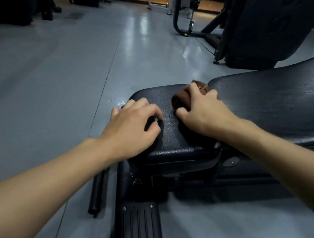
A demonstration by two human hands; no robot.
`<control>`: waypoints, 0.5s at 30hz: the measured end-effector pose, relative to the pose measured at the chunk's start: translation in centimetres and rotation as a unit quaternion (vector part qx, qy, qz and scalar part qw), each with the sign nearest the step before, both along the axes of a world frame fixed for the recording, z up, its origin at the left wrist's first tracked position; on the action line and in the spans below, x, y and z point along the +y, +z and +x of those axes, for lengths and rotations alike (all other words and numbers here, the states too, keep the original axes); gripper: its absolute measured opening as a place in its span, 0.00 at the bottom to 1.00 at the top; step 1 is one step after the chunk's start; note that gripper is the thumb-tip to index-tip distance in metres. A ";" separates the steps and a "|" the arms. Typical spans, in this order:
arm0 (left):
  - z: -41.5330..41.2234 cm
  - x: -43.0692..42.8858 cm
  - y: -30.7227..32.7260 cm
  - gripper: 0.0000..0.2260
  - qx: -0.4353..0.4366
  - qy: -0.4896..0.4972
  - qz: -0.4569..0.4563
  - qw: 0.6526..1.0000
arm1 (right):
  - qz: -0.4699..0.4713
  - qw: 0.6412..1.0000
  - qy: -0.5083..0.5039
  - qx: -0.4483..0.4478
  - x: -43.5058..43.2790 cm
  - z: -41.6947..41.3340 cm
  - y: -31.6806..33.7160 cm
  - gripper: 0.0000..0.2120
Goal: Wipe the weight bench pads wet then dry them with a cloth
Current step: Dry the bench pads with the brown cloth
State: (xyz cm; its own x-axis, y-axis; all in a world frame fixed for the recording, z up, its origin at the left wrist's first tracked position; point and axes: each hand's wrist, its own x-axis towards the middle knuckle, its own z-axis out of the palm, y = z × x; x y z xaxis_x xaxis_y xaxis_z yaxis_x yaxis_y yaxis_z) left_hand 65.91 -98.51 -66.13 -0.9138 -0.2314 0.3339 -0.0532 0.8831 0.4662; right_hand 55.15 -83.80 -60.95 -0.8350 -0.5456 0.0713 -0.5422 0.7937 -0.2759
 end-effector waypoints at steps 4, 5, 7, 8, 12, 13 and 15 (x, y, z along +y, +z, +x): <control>-2.3 -2.2 1.7 0.10 -0.007 -0.030 0.070 0.997 | 0.005 1.000 0.009 -0.002 0.6 1.4 0.2 0.23; -3.0 -2.7 2.0 0.11 -0.019 -0.035 0.085 0.996 | 0.001 1.000 0.000 0.004 0.1 1.0 0.1 0.23; -4.7 -3.2 2.6 0.14 -0.037 -0.064 0.093 0.993 | -0.013 1.000 -0.022 0.015 -1.5 -0.8 -0.3 0.23; -5.6 -3.4 3.0 0.16 -0.040 -0.074 0.097 0.992 | -0.023 0.999 -0.026 0.019 -2.4 -2.0 -0.5 0.24; -10.3 -3.7 4.9 0.21 -0.029 -0.073 0.214 0.974 | -0.072 0.996 0.031 -0.031 -4.4 -6.3 0.1 0.37; -11.6 -3.6 5.2 0.21 -0.035 -0.080 0.245 0.966 | -0.084 0.994 0.061 -0.043 -3.9 -6.6 0.5 0.40; -13.4 -3.0 5.2 0.21 -0.061 -0.130 0.280 0.949 | -0.081 0.992 0.096 -0.024 -1.9 -6.6 0.8 0.43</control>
State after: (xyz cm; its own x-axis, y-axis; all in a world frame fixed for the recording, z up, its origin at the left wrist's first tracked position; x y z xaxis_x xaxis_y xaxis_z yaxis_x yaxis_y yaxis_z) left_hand 52.49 -101.51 -60.90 -0.9883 -0.1030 0.1125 0.0482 0.4891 0.8709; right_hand 48.55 -85.73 -60.14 -0.7212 -0.6798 0.1329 -0.6620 0.6201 -0.4210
